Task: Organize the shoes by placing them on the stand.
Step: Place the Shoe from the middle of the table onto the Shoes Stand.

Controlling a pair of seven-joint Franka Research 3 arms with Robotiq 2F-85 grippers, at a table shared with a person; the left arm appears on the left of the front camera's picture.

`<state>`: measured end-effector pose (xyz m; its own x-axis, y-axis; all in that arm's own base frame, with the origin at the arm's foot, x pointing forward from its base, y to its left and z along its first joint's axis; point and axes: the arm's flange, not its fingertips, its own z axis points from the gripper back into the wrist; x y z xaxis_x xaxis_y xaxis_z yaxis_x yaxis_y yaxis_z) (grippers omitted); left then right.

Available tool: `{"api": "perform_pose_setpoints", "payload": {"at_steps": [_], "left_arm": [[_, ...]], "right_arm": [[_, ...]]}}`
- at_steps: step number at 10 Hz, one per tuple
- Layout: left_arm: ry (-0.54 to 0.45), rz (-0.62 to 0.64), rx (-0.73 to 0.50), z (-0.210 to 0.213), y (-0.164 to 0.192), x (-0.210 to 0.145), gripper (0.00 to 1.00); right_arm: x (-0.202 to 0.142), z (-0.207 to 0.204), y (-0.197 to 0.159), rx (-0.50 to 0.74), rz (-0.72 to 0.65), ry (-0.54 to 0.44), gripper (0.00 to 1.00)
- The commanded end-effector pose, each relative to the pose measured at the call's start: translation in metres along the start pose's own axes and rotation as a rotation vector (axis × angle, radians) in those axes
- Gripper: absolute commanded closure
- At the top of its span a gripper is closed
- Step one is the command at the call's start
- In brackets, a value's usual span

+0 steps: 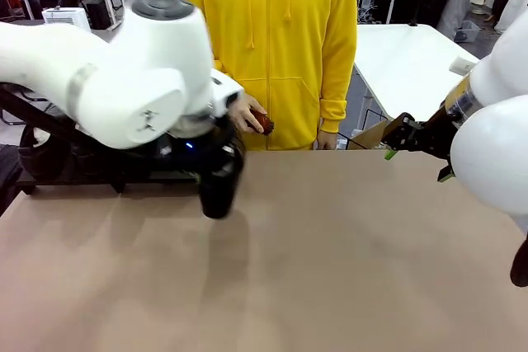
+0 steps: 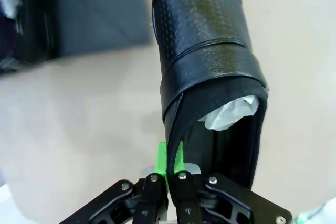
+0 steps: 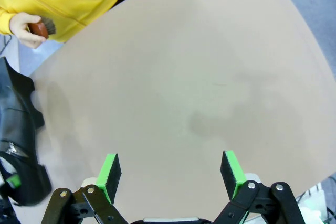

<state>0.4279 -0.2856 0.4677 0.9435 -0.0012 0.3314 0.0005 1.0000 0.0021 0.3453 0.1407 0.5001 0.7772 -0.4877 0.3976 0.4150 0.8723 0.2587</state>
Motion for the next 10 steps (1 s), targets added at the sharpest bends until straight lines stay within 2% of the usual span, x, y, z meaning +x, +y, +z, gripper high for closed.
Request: {"api": "perform_pose_setpoints", "payload": {"at_steps": [1,4,6,10], "left_arm": [[-0.138,0.105,0.054,0.0,0.028,0.023,1.0],[-0.264,0.192,0.136,-0.006,0.061,0.062,1.0],[-0.265,0.202,0.171,-0.033,0.065,0.071,1.0],[-0.275,0.246,0.147,-0.063,0.067,0.077,1.0]], "right_arm": [[0.004,0.0,-0.001,0.017,0.016,-0.003,0.0],[0.004,0.0,-0.001,0.017,0.016,-0.003,0.0],[0.004,0.0,-0.001,0.017,0.016,-0.003,0.0],[0.004,0.0,-0.001,0.017,0.016,-0.003,0.0]]}}
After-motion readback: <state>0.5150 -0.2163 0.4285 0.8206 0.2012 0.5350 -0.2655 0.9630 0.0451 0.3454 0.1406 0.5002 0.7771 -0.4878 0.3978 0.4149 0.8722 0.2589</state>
